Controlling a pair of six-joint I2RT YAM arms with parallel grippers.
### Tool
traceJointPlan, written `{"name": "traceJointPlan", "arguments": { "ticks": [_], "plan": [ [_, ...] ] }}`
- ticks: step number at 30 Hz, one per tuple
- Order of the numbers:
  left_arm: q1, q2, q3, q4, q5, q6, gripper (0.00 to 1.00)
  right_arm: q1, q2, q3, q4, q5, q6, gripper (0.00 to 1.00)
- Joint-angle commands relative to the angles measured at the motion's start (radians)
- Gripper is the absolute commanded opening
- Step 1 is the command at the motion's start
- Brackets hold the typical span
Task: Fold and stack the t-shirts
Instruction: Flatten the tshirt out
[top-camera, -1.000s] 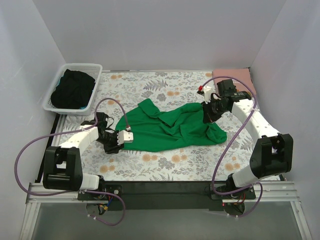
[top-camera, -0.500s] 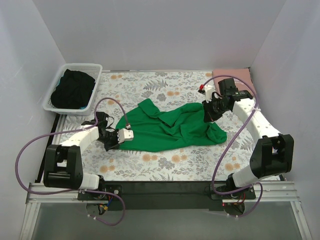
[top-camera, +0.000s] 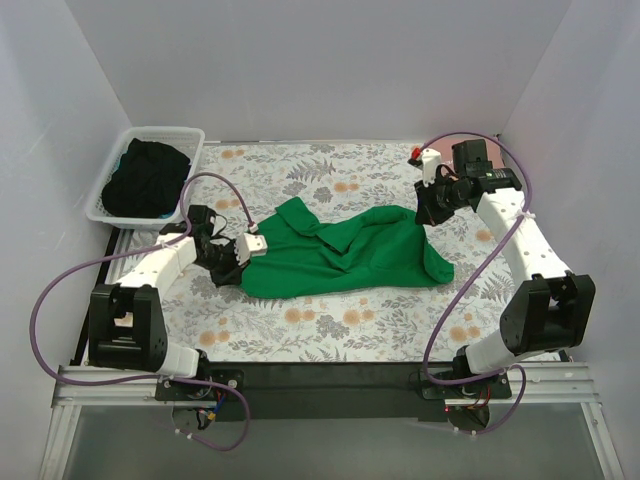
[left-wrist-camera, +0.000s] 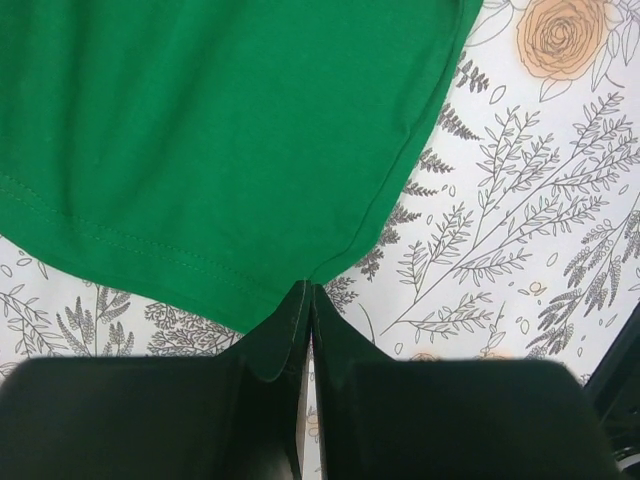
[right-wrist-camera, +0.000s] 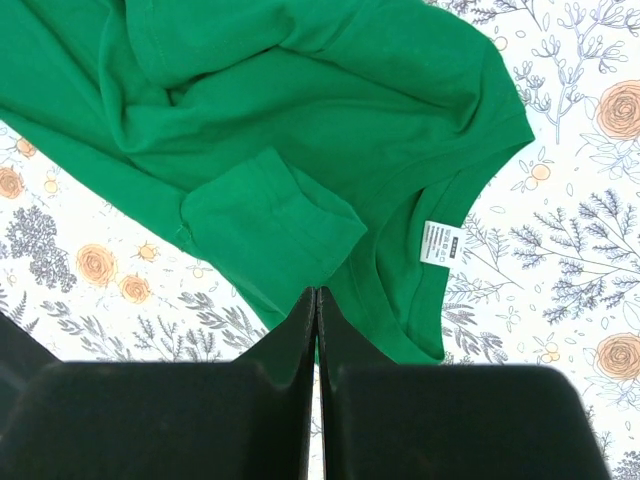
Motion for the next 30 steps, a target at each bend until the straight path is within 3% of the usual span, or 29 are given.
{"name": "traceJointPlan", "arguments": {
  "ticks": [1, 8, 9, 10, 14, 19, 30],
  "plan": [
    [0.001, -0.011, 0.001, -0.027, -0.015, 0.016, 0.00, -0.002, -0.018, 0.019, -0.015, -0.027, -0.010, 0.01],
    [0.001, 0.011, -0.079, 0.027, -0.106, 0.061, 0.03, -0.002, -0.009, 0.012, -0.015, -0.033, -0.006, 0.01],
    [0.001, 0.014, -0.074, 0.032, -0.108, 0.062, 0.09, -0.001, -0.004, 0.012, -0.017, -0.033, -0.004, 0.01],
    [0.001, 0.026, -0.059, 0.030, -0.115, 0.064, 0.21, -0.002, -0.006, 0.010, -0.017, -0.035, -0.003, 0.01],
    [0.001, 0.048, -0.004, 0.006, -0.132, 0.070, 0.40, -0.002, 0.000, 0.006, -0.018, -0.039, -0.001, 0.01],
    [-0.015, 0.074, 0.022, -0.042, -0.151, 0.093, 0.49, -0.001, 0.008, -0.005, -0.017, -0.039, -0.004, 0.01],
    [-0.082, 0.097, -0.056, 0.042, -0.240, 0.050, 0.50, -0.004, 0.005, -0.027, -0.014, -0.036, -0.013, 0.01]
  ]
}}
